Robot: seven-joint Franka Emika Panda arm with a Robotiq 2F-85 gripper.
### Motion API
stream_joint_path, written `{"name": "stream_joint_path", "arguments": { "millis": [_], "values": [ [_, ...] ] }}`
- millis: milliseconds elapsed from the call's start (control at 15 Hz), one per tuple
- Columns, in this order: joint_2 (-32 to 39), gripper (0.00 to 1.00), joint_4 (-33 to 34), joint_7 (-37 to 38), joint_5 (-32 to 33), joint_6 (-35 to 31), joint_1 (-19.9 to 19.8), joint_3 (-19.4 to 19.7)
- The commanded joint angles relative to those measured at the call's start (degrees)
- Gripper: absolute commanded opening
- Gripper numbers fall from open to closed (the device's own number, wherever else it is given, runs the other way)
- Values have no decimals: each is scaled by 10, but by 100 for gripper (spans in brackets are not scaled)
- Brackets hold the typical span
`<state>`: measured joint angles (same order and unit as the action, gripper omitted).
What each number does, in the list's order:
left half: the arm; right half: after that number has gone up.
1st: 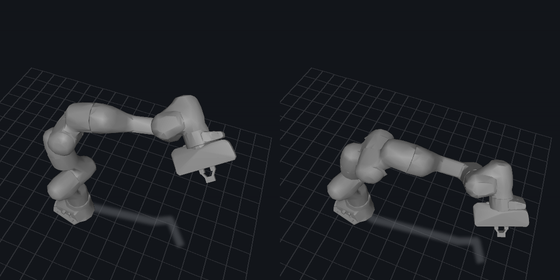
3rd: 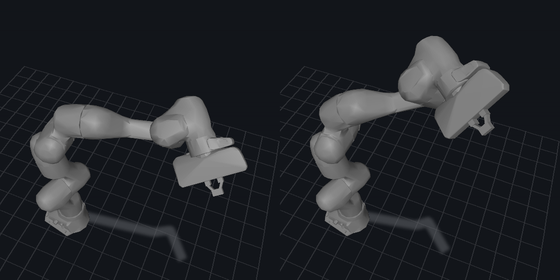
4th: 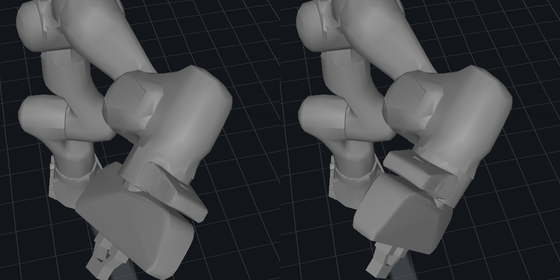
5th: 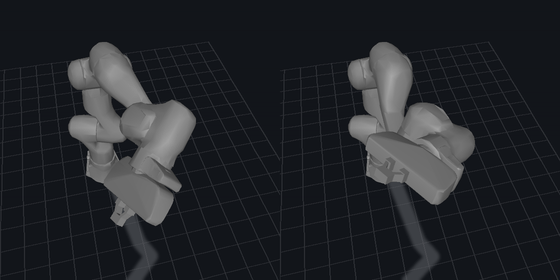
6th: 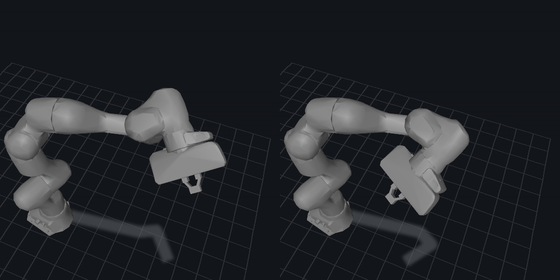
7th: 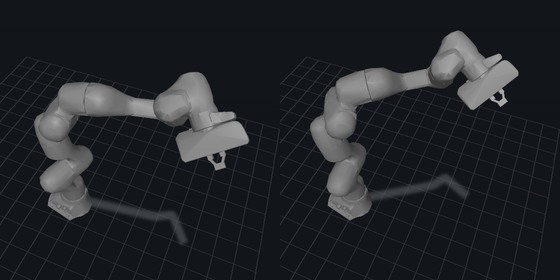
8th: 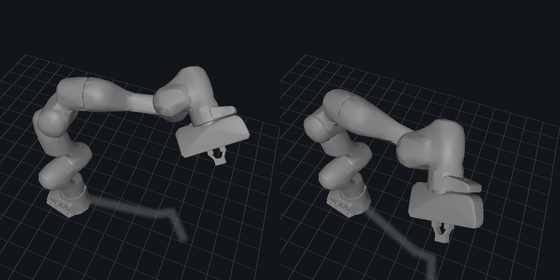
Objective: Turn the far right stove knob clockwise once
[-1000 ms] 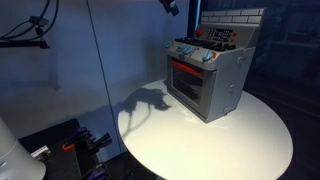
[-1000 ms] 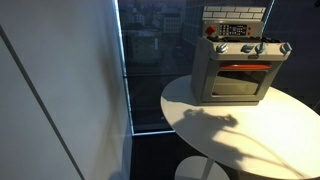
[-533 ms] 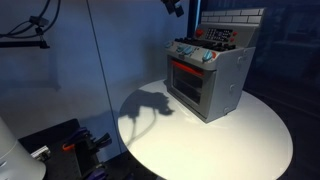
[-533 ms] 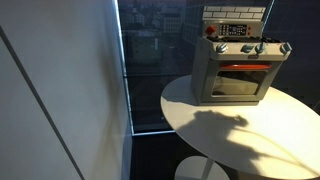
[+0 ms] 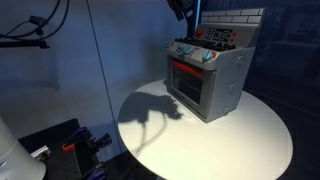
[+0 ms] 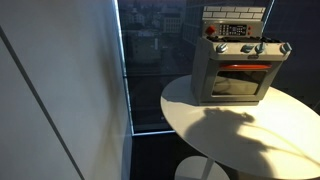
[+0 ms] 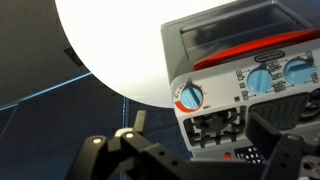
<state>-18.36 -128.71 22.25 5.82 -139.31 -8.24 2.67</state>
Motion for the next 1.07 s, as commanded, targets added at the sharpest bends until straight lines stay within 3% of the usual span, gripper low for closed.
{"name": "stream_joint_path", "arguments": {
  "millis": [0,533,1000],
  "values": [
    [39,100,26,-30,-24,-24,-1,10],
    [106,100,65,-49,-36,-42,1,22],
    [92,100,42,-24,-14,-57,-2,17]
  ]
}}
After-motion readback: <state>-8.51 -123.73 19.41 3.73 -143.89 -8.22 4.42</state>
